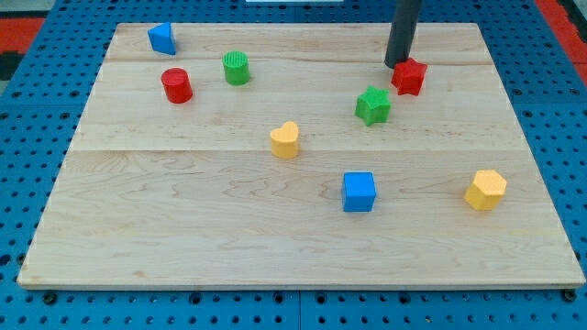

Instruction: Push the green star diagonally to the top right of the green circle

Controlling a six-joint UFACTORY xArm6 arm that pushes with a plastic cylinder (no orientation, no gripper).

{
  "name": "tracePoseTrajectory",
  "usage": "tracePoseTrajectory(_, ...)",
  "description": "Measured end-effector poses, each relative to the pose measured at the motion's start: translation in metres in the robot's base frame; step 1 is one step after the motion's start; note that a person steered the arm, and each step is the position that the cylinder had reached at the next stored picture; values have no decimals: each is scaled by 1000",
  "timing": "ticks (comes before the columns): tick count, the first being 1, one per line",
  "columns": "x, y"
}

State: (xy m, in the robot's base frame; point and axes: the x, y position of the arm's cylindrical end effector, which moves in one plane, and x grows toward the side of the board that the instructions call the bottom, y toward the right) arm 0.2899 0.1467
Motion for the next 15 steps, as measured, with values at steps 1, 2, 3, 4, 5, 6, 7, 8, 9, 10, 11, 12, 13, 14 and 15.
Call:
tracePoseTrajectory(1, 14, 20)
tracePoseTrajectory(2, 51, 17)
tracePoseTrajectory(3, 77, 4)
tracePoseTrajectory(4, 83, -33)
tracePoseTrajectory(5, 86, -95)
tracePoseTrajectory(6, 112, -114)
tracePoseTrajectory(7, 122, -141)
tracePoseTrajectory(8, 94, -170)
tracePoseTrajectory(9, 77, -174)
tracePoseTrajectory(10, 99, -135)
tracePoseTrajectory(11, 76, -131)
tracePoseTrajectory(12, 44, -142)
tracePoseTrajectory(13, 20, -139)
tracePoseTrajectory(14, 8, -119)
tracePoseTrajectory(15, -10, -119)
